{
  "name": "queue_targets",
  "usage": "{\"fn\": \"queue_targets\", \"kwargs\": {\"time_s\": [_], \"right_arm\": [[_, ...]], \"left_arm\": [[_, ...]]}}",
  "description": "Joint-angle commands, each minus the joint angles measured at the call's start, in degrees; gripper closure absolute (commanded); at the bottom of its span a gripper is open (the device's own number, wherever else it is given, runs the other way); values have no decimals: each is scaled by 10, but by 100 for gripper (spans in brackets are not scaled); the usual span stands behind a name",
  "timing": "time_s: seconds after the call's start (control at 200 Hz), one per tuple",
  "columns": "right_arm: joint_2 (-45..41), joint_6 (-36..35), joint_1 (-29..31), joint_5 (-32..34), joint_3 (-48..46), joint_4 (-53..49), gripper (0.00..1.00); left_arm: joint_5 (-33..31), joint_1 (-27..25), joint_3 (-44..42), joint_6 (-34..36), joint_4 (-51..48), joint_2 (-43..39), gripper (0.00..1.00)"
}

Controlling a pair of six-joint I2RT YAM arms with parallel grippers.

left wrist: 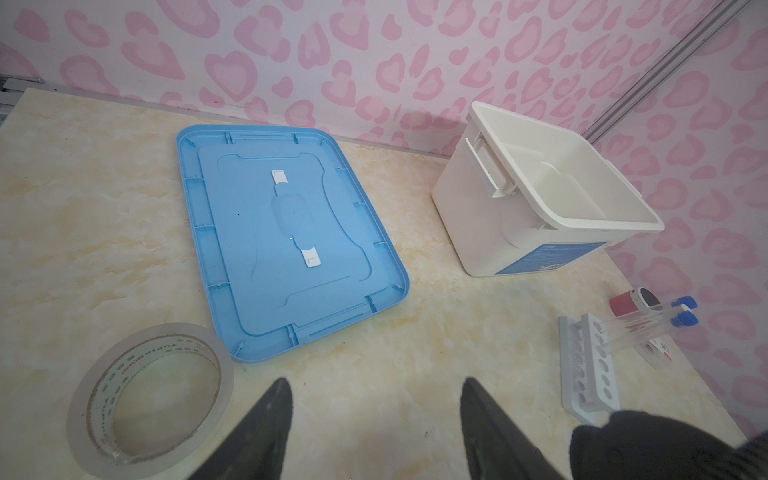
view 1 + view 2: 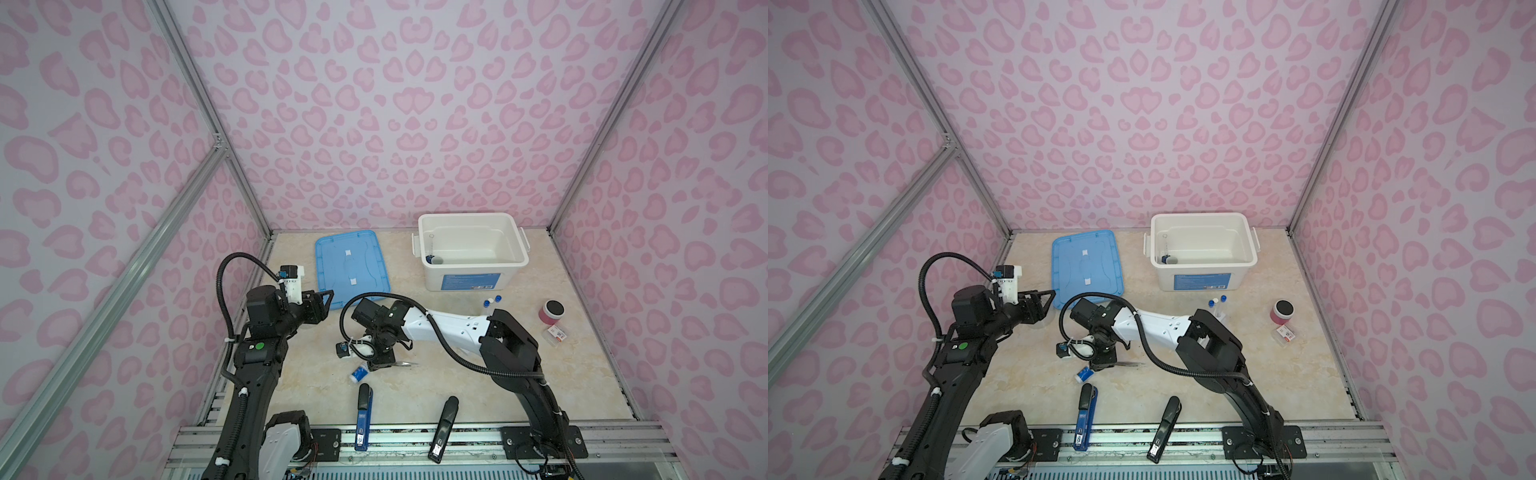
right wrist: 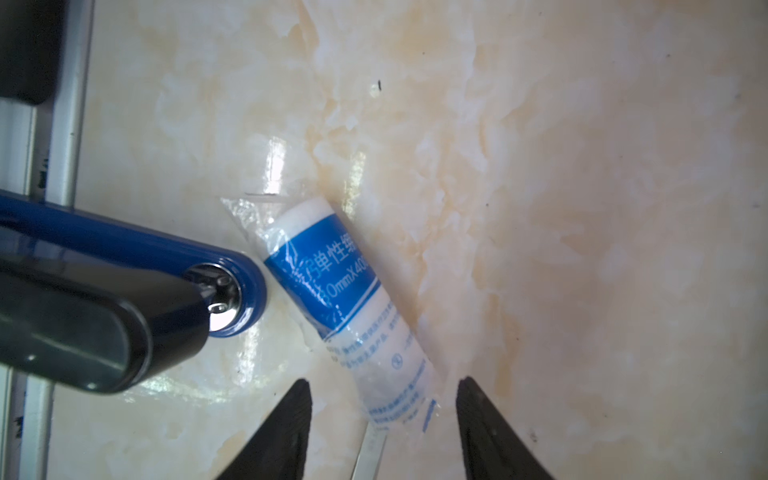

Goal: Organize the chemistry lab equipment
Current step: 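Lower the right gripper onto the bandage roll and close on it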

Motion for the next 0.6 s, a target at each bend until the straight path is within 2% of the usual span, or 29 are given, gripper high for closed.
{"fn": "queue_targets", "kwargs": {"time_s": [0.0, 0.595], "right_arm": [[11, -6, 1, 7, 4, 3, 43], [25, -5, 10, -15, -5, 21, 45]], "left_arm": [[11, 0, 2, 3, 15, -1, 34], [16, 0, 4, 6, 16, 9, 34]]}}
